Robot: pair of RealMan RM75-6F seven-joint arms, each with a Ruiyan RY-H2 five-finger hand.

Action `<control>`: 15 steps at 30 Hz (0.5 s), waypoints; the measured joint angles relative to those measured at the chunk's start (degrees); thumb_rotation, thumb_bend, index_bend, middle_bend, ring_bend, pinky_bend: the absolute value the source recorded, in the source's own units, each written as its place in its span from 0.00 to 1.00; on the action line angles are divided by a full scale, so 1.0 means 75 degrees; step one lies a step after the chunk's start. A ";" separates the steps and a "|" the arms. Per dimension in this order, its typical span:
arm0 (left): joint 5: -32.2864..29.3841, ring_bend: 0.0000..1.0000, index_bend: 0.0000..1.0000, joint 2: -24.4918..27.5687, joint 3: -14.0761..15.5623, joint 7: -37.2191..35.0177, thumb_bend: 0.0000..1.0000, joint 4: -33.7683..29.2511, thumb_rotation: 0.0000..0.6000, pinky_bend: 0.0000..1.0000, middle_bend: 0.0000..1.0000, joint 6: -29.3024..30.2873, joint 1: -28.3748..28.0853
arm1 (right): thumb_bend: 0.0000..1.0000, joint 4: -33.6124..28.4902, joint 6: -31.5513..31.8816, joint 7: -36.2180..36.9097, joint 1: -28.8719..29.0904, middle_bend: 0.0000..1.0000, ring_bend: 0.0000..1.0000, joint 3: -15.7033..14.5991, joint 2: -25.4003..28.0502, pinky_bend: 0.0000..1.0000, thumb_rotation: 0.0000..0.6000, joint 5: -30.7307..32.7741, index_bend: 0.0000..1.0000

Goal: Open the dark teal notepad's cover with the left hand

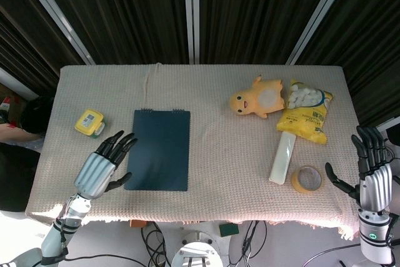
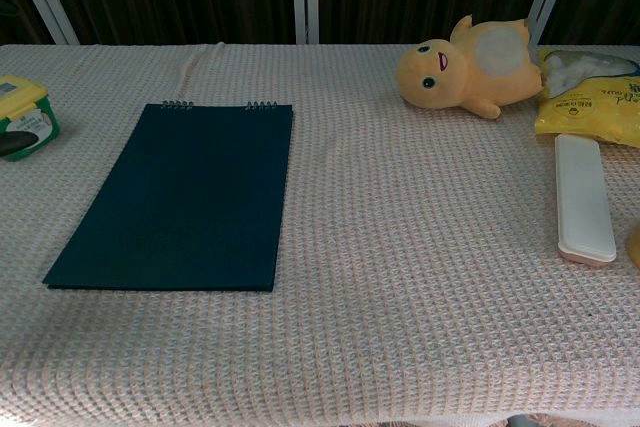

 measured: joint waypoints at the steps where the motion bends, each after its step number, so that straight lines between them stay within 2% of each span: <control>1: 0.0004 0.03 0.00 -0.0004 0.0009 -0.0002 0.20 0.0001 1.00 0.19 0.08 -0.0002 -0.0002 | 0.33 0.0003 0.0003 0.0003 -0.0001 0.00 0.00 -0.0002 -0.0002 0.01 1.00 0.0000 0.00; 8: 0.0085 0.03 0.00 -0.0004 0.0158 0.0167 0.20 0.0004 1.00 0.19 0.08 -0.0038 0.0031 | 0.33 0.0029 0.0068 0.0028 -0.0039 0.00 0.00 -0.0008 0.0009 0.01 1.00 0.0013 0.00; 15: 0.0327 0.03 0.00 -0.0362 0.0578 0.0672 0.20 0.0206 1.00 0.19 0.08 -0.0479 0.0028 | 0.33 0.0008 0.0106 0.0047 -0.0116 0.00 0.00 -0.0006 0.0101 0.00 1.00 0.0090 0.00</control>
